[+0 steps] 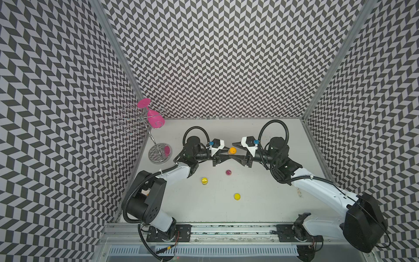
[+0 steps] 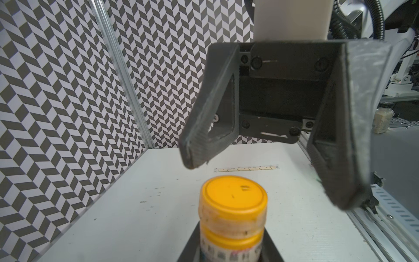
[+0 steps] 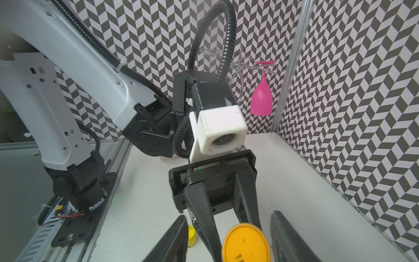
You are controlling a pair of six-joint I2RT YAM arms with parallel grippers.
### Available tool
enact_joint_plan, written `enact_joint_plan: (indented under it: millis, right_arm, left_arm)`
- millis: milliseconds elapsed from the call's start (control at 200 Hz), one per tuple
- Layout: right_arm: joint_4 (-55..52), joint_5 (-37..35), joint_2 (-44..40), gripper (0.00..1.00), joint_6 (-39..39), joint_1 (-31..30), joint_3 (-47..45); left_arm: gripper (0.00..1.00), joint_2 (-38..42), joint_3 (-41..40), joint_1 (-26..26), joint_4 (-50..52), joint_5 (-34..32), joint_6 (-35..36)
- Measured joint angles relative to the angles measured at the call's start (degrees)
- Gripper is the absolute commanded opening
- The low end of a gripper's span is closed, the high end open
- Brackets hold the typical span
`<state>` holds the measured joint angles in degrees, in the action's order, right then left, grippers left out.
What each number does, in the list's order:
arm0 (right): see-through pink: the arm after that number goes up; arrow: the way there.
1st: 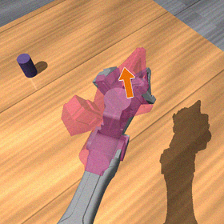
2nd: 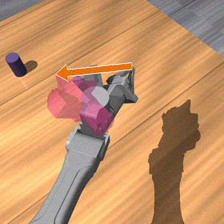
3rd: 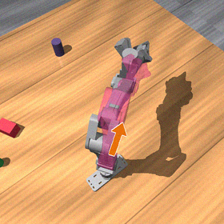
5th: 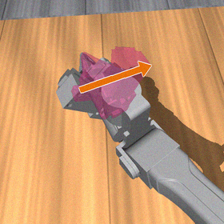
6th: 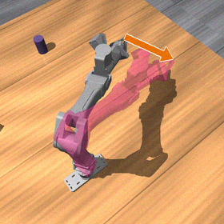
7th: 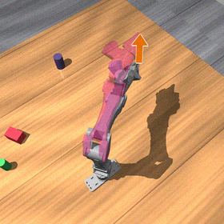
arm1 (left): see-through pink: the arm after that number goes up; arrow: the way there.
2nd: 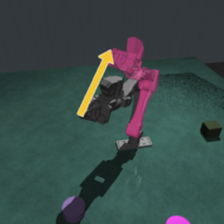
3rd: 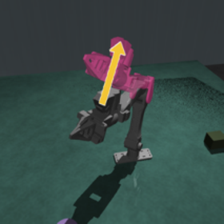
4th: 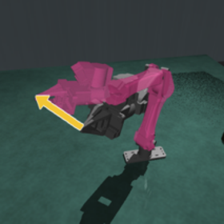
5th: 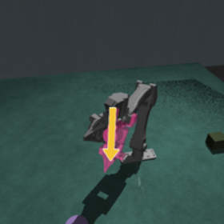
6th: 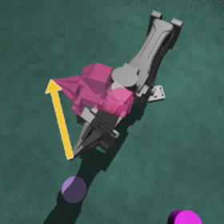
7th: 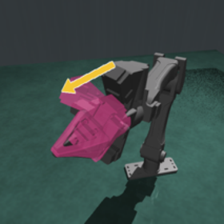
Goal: Close the paint jar lid
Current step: Screw the lid onto the paint jar.
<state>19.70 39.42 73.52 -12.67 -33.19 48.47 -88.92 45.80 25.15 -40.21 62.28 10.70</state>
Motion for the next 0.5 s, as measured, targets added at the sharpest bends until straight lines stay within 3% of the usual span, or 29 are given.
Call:
enact_joint_plan:
  millis: [225, 501]
  right_arm:
    - [0.02, -0.85, 1.7, 0.53, 0.98, 0.11, 0.02]
    - [0.24, -1.07, 1.84, 0.39, 2.25, 0.11, 0.04]
  left_arm:
    - [0.27, 0.0, 0.0, 0.0, 0.0, 0.02, -0.07]
    - [0.27, 0.0, 0.0, 0.0, 0.0, 0.02, -0.07]
